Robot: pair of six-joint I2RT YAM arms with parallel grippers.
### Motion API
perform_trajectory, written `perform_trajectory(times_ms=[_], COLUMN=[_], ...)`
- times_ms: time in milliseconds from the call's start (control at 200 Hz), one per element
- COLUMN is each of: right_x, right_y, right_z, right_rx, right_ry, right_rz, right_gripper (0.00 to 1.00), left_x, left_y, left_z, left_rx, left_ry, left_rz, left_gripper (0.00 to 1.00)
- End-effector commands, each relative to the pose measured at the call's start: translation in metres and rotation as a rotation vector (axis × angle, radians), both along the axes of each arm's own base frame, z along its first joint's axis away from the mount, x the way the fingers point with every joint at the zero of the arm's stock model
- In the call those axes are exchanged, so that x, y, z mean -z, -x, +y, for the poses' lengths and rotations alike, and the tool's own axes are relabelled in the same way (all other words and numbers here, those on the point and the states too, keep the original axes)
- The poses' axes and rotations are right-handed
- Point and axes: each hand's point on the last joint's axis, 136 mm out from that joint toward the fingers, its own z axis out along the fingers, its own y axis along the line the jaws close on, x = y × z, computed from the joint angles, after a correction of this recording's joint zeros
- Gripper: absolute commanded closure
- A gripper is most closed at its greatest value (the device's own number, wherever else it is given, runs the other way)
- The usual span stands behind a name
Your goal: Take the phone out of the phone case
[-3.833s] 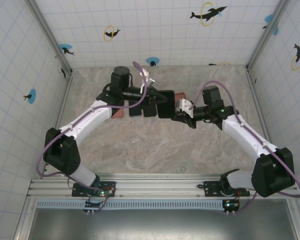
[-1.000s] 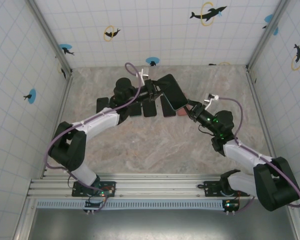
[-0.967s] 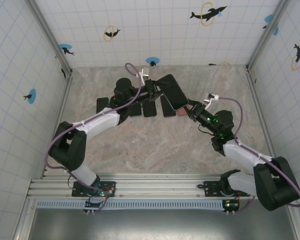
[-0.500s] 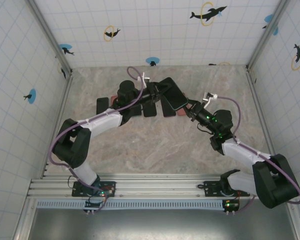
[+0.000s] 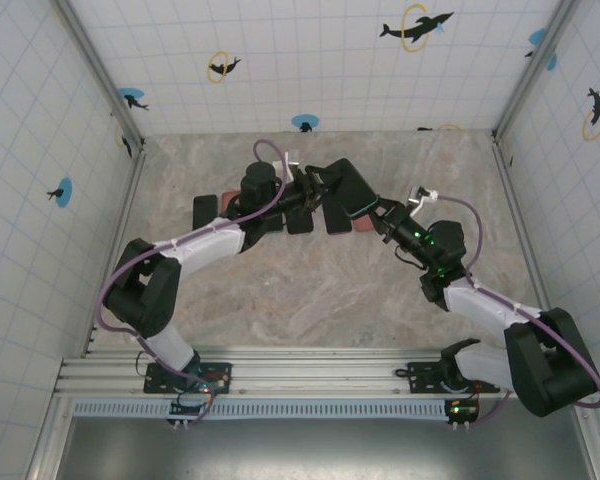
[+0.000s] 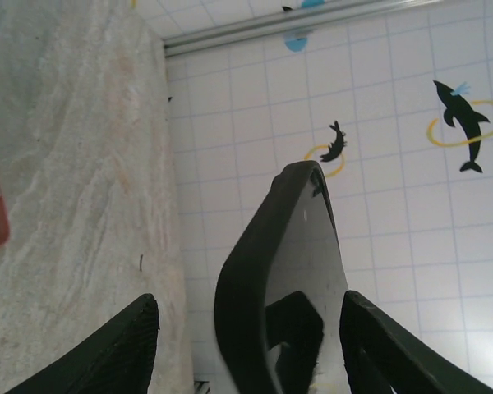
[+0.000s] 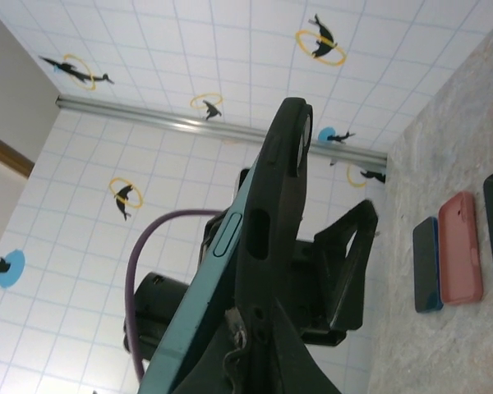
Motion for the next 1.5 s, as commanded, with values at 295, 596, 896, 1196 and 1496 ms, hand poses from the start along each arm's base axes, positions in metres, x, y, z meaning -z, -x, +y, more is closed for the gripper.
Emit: perform_trajectory(times_ms=[295, 596, 896, 1196, 1496], right_x=[-0.028, -0.02, -0.017, -0.017, -0.017], right_y=[-0.021, -0.027, -0.025, -0.022, -0.018], right_z=[-0.04, -0.044, -0.033, -0.029, -0.026], right_rx=[0.284, 0.379, 0.367, 0.35, 0.332], right_ry=[-0.041, 0.022, 0.057, 0.059, 0.067], right_rz=[-0.153, -0.163, -0.19, -0.204, -0.218], right_gripper=[1.0, 1.0, 1.0, 1.0, 1.0], left_x=[-0.013, -0.034, -0.047, -0.044, -0.042], left_y=[0.048, 0.073, 0.079, 0.073, 0.068], left_z=[-0.004, -0.025, -0.045, -0.05, -0.048], left_rx=[-0.089, -0.096, -0.066, -0.071, -0.092], left_ry=[0.056, 0.21, 0.296, 0.328, 0.332], left_rz=[0.053, 0.118, 0.148, 0.149, 0.146], left_gripper=[0.38, 0.41, 0.45, 0.48, 0.49])
